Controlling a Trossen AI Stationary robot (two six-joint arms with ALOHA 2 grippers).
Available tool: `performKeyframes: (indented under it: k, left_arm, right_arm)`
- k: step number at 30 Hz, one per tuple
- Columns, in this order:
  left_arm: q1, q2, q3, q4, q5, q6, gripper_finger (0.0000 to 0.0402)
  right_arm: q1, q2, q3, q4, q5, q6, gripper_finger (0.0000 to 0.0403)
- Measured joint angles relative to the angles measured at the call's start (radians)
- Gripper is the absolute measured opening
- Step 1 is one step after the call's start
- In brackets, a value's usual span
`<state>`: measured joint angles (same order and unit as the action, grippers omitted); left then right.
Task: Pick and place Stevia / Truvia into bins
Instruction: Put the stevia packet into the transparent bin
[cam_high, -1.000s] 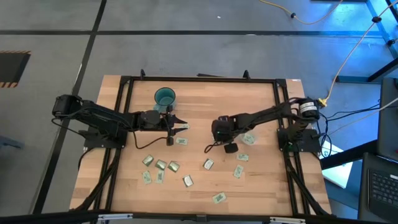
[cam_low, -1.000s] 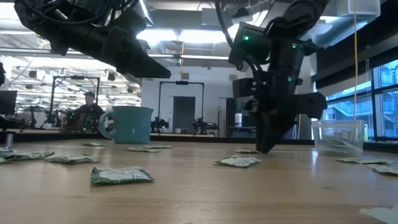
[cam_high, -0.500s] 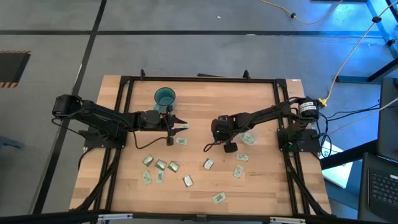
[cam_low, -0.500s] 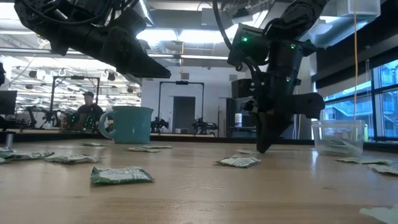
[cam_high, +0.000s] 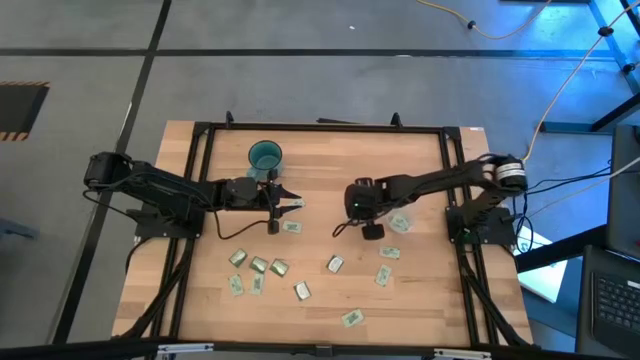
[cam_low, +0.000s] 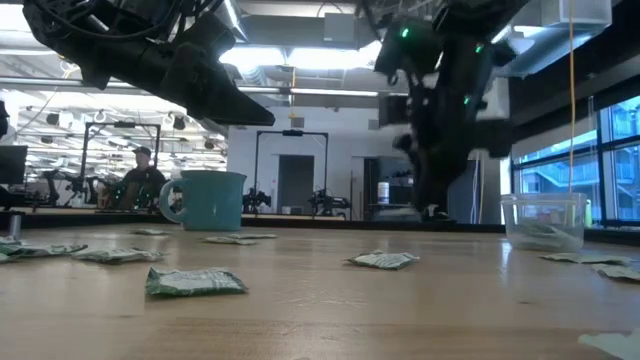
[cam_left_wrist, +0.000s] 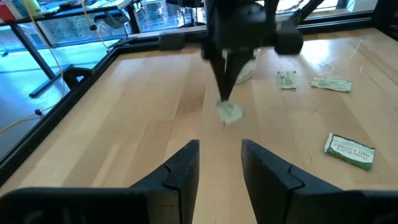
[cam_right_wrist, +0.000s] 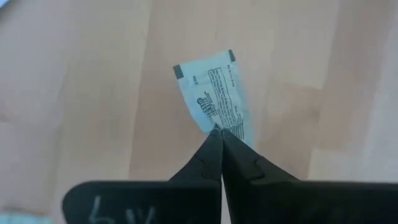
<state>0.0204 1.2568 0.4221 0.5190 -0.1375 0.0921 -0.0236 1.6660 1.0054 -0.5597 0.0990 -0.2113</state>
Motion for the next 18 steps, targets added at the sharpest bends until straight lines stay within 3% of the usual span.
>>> performKeyframes:
  k: [5, 18]
  left_arm:
    - [0.000, 0.000, 0.000, 0.000, 0.000, 0.000, 0.0114]
    - [0.000, 0.000, 0.000, 0.000, 0.000, 0.000, 0.0114]
  right_arm:
    - [0.000, -0.128, 0.000, -0.133, 0.020, 0.098, 0.0002]
    - [0.068, -0.358, 0.002, -0.631, 0.014, 0.667, 0.0002]
